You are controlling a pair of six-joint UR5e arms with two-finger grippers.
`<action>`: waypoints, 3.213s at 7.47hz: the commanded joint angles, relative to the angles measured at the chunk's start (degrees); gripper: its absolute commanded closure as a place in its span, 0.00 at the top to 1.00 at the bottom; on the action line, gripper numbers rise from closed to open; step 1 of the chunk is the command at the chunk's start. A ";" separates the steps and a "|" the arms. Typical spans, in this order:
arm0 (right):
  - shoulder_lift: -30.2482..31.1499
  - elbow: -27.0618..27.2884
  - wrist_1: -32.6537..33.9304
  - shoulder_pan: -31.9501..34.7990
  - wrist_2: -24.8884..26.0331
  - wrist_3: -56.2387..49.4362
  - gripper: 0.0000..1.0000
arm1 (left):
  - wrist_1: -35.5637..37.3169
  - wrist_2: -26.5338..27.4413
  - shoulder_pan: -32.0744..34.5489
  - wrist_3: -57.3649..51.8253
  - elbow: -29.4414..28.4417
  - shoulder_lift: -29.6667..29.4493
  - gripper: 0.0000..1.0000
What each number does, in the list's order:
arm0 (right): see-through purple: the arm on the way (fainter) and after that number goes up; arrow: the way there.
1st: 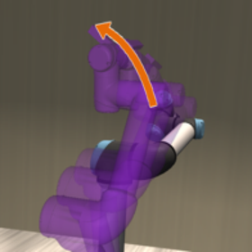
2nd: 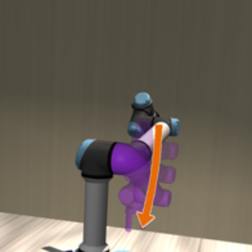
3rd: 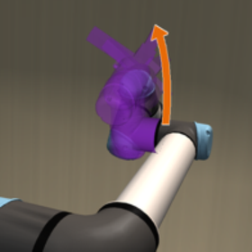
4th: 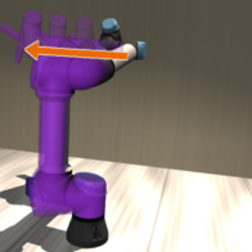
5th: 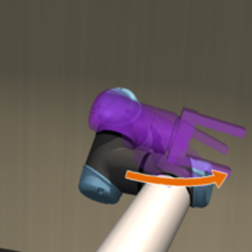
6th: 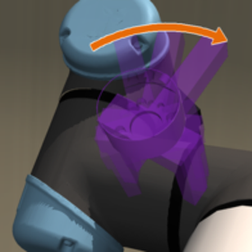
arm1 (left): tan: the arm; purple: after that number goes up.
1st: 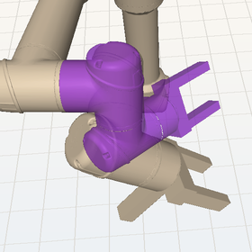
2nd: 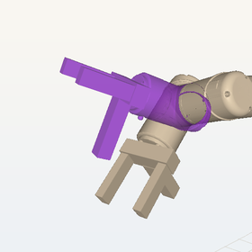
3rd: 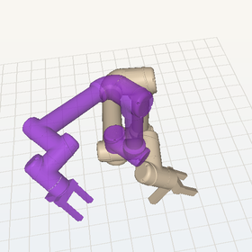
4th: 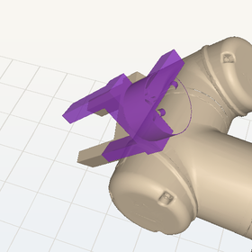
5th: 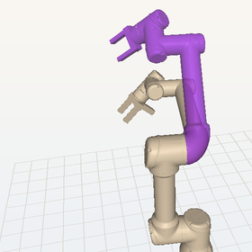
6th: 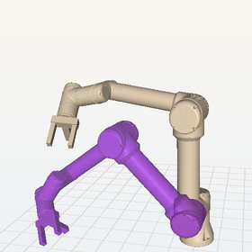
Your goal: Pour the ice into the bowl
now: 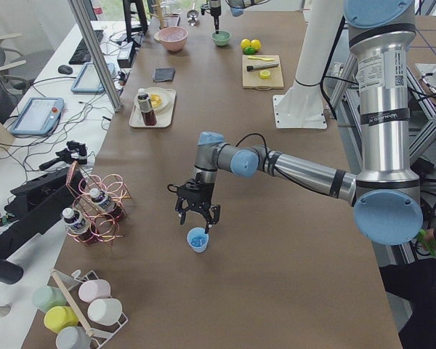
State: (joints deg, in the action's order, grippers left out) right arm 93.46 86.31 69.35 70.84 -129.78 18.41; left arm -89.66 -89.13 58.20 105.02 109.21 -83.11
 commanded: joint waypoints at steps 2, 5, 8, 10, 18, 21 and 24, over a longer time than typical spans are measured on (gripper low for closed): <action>0.06 0.44 -0.09 -0.53 -0.65 0.57 0.00 | 10.46 4.91 -5.01 7.28 -1.53 -5.92 0.97; 0.15 2.44 0.17 -0.61 -1.62 0.57 0.00 | 13.79 9.48 -9.14 12.29 -5.40 -7.32 0.97; -3.61 10.33 10.73 -0.96 -1.27 4.71 0.00 | 19.34 9.85 -11.16 15.82 -8.91 -12.42 0.97; -7.92 13.69 17.62 -2.10 -1.09 5.49 0.00 | 19.43 9.94 -13.36 18.19 -12.68 -12.95 0.97; -46.31 9.24 44.38 -17.63 7.15 25.23 0.00 | 19.35 9.94 -15.74 22.24 -25.62 -15.94 0.97; -57.30 3.53 44.21 -26.34 13.04 36.40 0.00 | 19.35 9.85 -15.74 22.07 -26.32 -15.33 0.97; -62.24 1.25 43.33 -35.04 18.49 43.10 0.00 | 19.08 9.85 -15.22 21.72 -27.56 -15.33 0.70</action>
State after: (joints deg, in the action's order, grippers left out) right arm 34.71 89.65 113.05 40.85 -114.31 57.76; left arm -70.50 -79.27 42.69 126.98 82.13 -98.46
